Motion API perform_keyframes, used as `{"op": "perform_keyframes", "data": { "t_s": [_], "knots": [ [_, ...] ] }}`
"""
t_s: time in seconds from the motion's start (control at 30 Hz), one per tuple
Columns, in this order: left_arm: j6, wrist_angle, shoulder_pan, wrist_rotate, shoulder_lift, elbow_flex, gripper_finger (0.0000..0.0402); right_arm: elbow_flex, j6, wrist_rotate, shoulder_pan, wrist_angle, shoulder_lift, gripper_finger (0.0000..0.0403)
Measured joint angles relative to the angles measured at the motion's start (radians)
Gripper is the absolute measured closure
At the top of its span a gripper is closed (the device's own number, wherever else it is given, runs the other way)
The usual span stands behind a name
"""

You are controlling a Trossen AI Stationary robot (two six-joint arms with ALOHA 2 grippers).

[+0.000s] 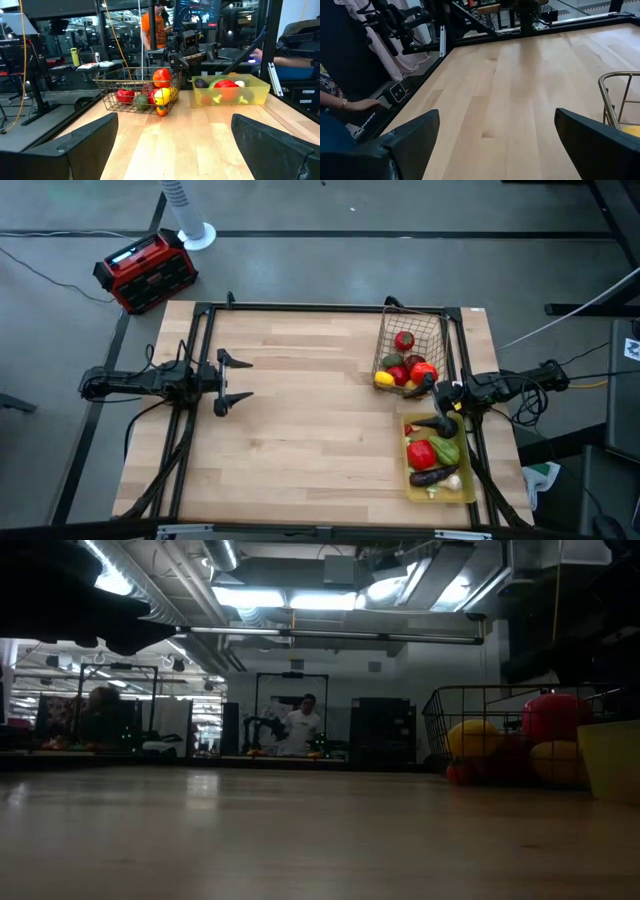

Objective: Sort produce into baskets
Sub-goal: Return to Home Position

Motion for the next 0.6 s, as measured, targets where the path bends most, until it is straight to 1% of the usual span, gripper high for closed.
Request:
{"op": "perform_keyframes", "data": {
  "t_s": [0.27,0.6],
  "knots": [
    [0.0,0.0,0.0,0.0,0.0,0.0,0.0015,0.0,0.0,0.0,0.0,0.0,0.025,0.0013],
    [0.0,0.0,0.0,0.0,0.0,0.0,0.0015,0.0,0.0,0.0,0.0,0.0,0.026,0.0013]
  ]
}}
